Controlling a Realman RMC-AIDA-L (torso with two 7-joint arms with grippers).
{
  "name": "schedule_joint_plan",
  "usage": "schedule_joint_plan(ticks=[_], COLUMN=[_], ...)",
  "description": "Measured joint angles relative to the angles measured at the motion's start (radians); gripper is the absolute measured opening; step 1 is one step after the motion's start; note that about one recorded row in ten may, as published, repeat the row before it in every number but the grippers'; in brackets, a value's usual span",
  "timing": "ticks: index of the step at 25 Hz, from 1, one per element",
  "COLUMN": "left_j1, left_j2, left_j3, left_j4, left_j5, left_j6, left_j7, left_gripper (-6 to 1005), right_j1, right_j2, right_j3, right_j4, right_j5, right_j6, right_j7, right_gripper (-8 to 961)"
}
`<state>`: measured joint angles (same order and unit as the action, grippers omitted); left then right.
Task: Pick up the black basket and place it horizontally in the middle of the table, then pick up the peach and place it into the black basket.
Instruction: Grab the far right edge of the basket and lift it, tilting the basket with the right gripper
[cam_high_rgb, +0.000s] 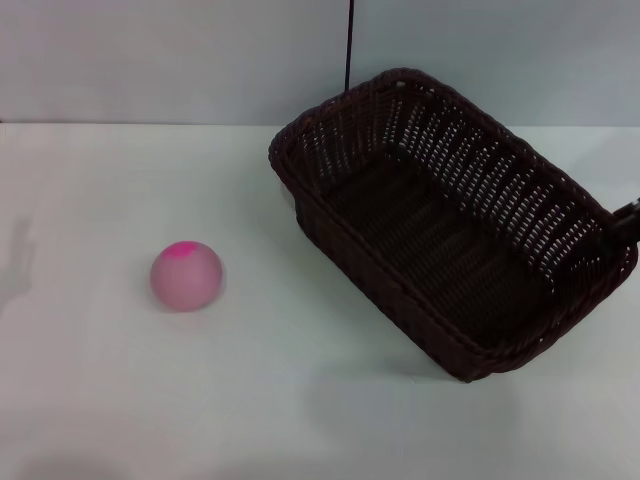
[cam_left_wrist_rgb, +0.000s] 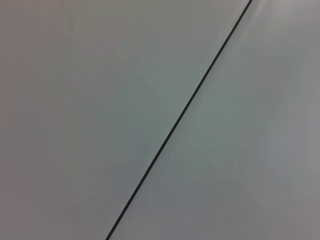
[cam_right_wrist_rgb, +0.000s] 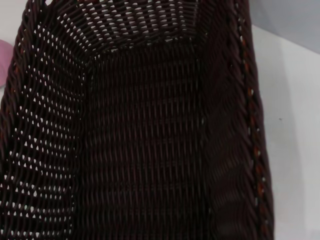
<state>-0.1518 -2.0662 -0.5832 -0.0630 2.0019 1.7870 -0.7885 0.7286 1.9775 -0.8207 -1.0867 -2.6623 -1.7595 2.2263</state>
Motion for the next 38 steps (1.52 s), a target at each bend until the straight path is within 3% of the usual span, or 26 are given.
schedule_joint_plan(ticks=[7,21,32,35,38], left_j1=[-0.002,0.000,-0.008,-0.008,-0.010], left_j2=[0.000,-0.002,-0.002,-0.002,-0.002], left_j3=[0.004,0.020,0.031,0.031,0.031], left_j4=[-0.001,-0.001,-0.001,-0.002,-0.003], left_j5=[0.000,0.000,0.000,0.000,0.000], left_j6=[-0.018,-0.028,-0.038,-0.049,-0.051], left_j7=[0.000,0.000,0.000,0.000,0.000], left_gripper=[510,509,509,508,508], right_j1=[0.010,-0.016,-0.027,-0.030,-0.051], right_j2=[0.014,0.024,0.025,0.024,0.010], right_j3=[0.000,0.000,0.011,0.015,0.020], right_j4=[0.078,0.064,0.064,0.062,0.053], right_j5=[-0.001,-0.033,-0.029,-0.018,0.064], right_j6=[0.024,-0.005,0.005,0.008,0.009], right_j7=[0.000,0.009,-0.006,-0.010,-0.020], right_gripper=[800,682,470,370,364])
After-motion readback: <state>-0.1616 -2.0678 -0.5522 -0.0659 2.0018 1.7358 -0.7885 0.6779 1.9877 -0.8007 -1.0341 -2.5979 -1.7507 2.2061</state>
